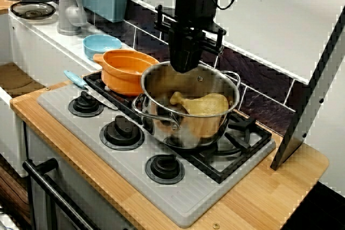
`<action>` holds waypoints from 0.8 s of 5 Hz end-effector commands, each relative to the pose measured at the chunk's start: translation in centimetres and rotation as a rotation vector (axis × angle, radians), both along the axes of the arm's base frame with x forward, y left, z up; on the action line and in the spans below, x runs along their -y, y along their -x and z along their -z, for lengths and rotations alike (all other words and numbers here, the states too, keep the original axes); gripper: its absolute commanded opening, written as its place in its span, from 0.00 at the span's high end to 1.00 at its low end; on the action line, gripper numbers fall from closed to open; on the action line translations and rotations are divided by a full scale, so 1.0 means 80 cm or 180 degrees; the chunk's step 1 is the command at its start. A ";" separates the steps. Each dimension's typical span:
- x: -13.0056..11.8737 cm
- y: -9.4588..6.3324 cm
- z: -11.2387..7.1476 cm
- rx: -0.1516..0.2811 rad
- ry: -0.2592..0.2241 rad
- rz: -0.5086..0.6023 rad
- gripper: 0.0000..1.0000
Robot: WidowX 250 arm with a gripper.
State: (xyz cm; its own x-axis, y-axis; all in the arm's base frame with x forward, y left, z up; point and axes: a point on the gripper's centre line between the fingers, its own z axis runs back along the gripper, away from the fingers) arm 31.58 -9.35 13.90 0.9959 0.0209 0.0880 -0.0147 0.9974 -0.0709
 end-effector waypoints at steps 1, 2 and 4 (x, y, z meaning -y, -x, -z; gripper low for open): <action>-0.008 -0.003 -0.032 0.0319 -0.0017 -0.0002 0.00; -0.004 -0.002 -0.029 0.0324 -0.0041 0.0052 0.00; -0.008 -0.003 -0.017 0.0280 -0.0111 0.0082 0.00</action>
State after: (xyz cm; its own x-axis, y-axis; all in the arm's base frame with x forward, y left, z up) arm 31.75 -9.04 13.41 0.9935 -0.0179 0.1127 0.0205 0.9995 -0.0228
